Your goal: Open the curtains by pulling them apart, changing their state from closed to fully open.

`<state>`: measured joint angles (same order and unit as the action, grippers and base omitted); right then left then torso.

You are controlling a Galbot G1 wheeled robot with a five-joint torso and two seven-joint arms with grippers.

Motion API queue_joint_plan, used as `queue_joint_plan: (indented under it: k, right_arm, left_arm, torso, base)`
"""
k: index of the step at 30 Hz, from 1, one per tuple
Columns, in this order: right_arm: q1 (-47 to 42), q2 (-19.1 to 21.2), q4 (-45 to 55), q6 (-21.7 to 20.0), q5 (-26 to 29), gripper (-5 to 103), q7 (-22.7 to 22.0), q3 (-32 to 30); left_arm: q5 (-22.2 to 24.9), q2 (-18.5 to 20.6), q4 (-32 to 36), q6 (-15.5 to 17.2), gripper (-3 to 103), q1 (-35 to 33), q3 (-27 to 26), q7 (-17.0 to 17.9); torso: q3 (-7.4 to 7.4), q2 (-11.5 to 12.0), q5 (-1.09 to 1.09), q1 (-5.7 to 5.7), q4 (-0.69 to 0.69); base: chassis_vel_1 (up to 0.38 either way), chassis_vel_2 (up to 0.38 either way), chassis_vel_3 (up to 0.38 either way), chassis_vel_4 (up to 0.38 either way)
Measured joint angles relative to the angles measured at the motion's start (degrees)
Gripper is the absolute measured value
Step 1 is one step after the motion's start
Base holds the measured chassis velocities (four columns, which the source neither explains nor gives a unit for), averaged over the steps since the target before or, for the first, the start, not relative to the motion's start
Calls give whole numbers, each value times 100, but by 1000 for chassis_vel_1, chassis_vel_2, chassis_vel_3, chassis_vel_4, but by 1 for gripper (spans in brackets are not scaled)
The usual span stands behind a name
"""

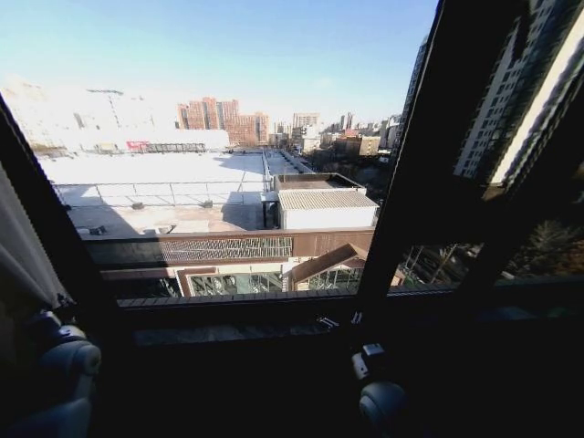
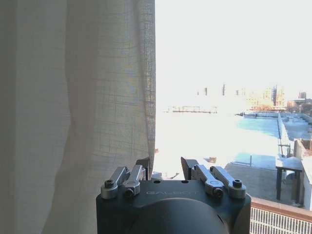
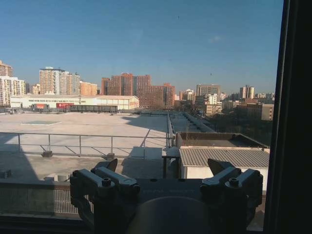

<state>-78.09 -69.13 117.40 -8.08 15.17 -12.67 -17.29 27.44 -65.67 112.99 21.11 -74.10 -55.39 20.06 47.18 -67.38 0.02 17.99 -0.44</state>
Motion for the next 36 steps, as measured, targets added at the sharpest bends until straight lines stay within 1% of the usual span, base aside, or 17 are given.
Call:
queue_joint_plan:
  k: [1, 2, 3, 4, 6, 7, 8, 10, 12, 14, 17, 18, 21, 24, 31, 36]
  right_arm:
    - [-12, 0, 10, -22, 18, 100, 2, -11]
    - [-35, -6, 32, -63, 72, 100, 6, -21]
    - [-50, -15, 58, -112, 144, 100, 9, -24]
    - [-50, -15, 58, -112, 144, 100, 9, -24]
    - [-64, -29, 140, -260, 332, 100, 14, -20]
    - [-64, -29, 140, -260, 332, 100, 14, -20]
    - [-64, -29, 197, -355, 425, 100, 24, -8]
    - [-57, -18, 277, -487, 504, 100, 93, -3]
    - [-55, -11, 315, -535, 525, 100, 120, -3]
    - [-55, -11, 331, -550, 531, 100, 124, -3]
    - [-66, -5, 385, -575, 547, 100, 124, -6]
    - [-66, -5, 385, -575, 547, 100, 124, -6]
    - [-41, 11, 470, -668, 605, 100, 112, -65]
    - [-23, 6, 500, -702, 611, 100, 106, -117]
    - [-87, -84, 549, -765, 593, 100, 107, -252]
    - [-116, -99, 552, -770, 584, 100, 134, -368]
  left_arm:
    - [-1, -2, 106, -47, 41, -162, -52, -415]
    - [1, -6, 265, -185, 47, -422, -167, -1146]
    - [7, -17, 350, -335, 47, -590, -251, -1598]
    - [7, -17, 350, -335, 47, -590, -251, -1598]
    - [71, -79, 455, -668, 57, -886, -393, -2248]
    - [71, -79, 455, -668, 57, -886, -393, -2248]
    - [135, -135, 493, -811, 62, -1035, -476, -2521]
    - [199, -231, 564, -954, 74, -1223, -562, -2732]
    - [221, -316, 667, -986, 85, -1364, -594, -2783]
    - [230, -377, 735, -996, 85, -1440, -601, -2814]
    - [208, -559, 909, -1066, 98, -1635, -568, -2866]
    - [208, -559, 909, -1066, 98, -1635, -568, -2866]
    - [191, -760, 1069, -1174, 100, -1834, -529, -2930]
    - [198, -806, 1153, -1215, 100, -1963, -528, -3009]
    - [266, -729, 1277, -1222, 100, -2115, -535, -3065]
    - [286, -714, 1318, -1212, 100, -2103, -375, -3117]
  torso:
    - [0, 0, -1, 0, 1]
    - [0, 0, 0, 0, 2]
    - [0, 0, 1, -1, 1]
    - [0, 0, 1, -1, 1]
    - [0, 0, 1, -1, 1]
    - [0, 0, 1, -1, 1]
    - [0, 0, 0, -1, 1]
    - [0, 0, -1, -1, 1]
    - [0, 0, -1, -1, 1]
    - [0, 0, 0, -1, 1]
    - [0, 0, 0, -1, 0]
    - [0, 0, 0, -1, 0]
    - [0, 0, -1, -1, 0]
    - [0, 0, -1, -1, 1]
    - [0, 0, 0, -1, 0]
    - [0, 0, -2, -1, 1]
  base:
    - [0, 0, 0, 0]
    - [0, 0, 0, 0]
    - [0, 0, 0, 0]
    - [0, 0, 0, 0]
    - [0, 0, 0, 0]
    - [0, 0, 0, 0]
    - [0, 0, 0, 0]
    - [0, 0, 0, 0]
    - [0, 0, 0, 0]
    - [0, 0, 0, 0]
    - [0, 0, 0, 0]
    - [0, 0, 0, 0]
    - [0, 0, 0, 0]
    - [0, 0, 0, 0]
    - [0, 0, 0, 0]
    - [0, 0, 0, 0]
